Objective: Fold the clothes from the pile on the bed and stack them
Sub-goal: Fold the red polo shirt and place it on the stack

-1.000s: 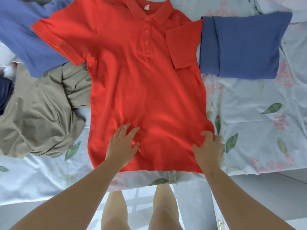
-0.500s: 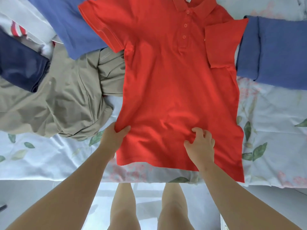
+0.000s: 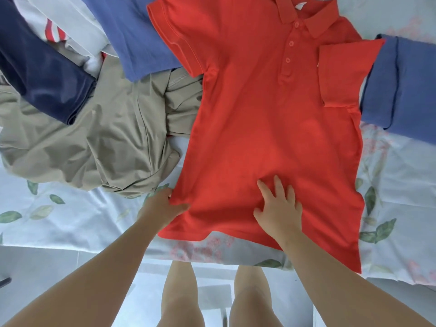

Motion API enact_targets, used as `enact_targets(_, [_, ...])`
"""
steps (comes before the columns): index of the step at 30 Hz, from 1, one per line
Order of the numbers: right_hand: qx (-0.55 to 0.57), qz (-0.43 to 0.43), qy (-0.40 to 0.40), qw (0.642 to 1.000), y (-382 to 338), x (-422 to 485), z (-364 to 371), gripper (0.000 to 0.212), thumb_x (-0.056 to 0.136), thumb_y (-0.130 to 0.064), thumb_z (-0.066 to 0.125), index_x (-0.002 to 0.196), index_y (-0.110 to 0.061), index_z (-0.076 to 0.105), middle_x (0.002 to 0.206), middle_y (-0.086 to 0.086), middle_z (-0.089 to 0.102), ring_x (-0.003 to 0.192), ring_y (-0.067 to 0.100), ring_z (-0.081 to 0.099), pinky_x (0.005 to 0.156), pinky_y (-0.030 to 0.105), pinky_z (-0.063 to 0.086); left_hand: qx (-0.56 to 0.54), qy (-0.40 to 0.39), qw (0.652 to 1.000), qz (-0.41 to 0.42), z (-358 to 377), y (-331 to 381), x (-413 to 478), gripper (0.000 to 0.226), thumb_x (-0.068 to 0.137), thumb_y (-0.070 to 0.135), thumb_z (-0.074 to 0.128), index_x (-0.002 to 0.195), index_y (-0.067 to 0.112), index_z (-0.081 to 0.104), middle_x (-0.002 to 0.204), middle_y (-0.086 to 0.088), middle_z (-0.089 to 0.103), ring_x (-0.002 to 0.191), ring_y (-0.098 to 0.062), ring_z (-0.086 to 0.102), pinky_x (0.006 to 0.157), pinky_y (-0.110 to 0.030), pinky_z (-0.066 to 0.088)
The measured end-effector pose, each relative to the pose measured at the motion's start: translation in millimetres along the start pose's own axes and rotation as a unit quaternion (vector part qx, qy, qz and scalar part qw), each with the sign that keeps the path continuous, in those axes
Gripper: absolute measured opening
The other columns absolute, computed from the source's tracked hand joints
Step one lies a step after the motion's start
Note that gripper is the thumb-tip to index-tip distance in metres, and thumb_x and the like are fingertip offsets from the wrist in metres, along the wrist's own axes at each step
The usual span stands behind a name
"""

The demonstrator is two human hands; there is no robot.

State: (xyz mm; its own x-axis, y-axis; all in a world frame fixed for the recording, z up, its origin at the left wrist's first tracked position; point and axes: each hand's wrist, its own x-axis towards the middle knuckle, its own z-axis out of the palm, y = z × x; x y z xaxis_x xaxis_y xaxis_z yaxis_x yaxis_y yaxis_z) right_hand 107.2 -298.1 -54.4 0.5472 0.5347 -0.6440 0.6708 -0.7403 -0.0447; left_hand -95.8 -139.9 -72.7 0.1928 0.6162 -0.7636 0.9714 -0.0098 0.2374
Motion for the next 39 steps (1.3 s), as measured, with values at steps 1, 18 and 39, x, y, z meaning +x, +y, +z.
enact_targets(1, [0.012, 0.001, 0.035, 0.999, -2.2, 3.1, -2.4, 0.051, 0.088, -0.03, 0.052, 0.138, -0.03, 0.042, 0.149, 0.005, 0.032, 0.134, 0.033, 0.032, 0.1, 0.043, 0.034, -0.032, 0.026, 0.999, -0.003, -1.8, 9.1, 1.4, 0.033, 0.074, 0.044, 0.072, 0.089, 0.022, 0.054, 0.083, 0.005, 0.059, 0.089, -0.024, 0.058, 0.074, -0.033, 0.045])
enact_targets(18, [-0.014, -0.103, 0.067, 0.992, 46.5, -40.5, 36.9, 0.087, 0.028, -0.051, 0.083, 0.107, -0.03, 0.052, 0.095, 0.0, 0.059, 0.08, 0.027, 0.06, 0.062, 0.039, 0.05, -0.106, -0.138, 0.985, 0.013, 7.5, 34.9, -10.5, 0.057, 0.066, 0.026, 0.084, 0.114, 0.02, 0.054, 0.103, 0.001, 0.064, 0.103, -0.022, 0.06, 0.091, -0.033, 0.046])
enact_targets(39, [0.143, -0.062, 0.077, 0.985, 41.8, -2.8, -12.3, 0.028, 0.083, -0.014, 0.058, 0.109, -0.018, 0.065, 0.104, 0.007, 0.062, 0.098, 0.03, 0.056, 0.083, 0.038, 0.046, 0.03, -0.023, 0.999, -0.012, 2.7, 13.5, -14.2, 0.048, 0.082, 0.041, 0.067, 0.116, 0.011, 0.051, 0.099, 0.001, 0.056, 0.098, -0.023, 0.055, 0.079, -0.029, 0.039])
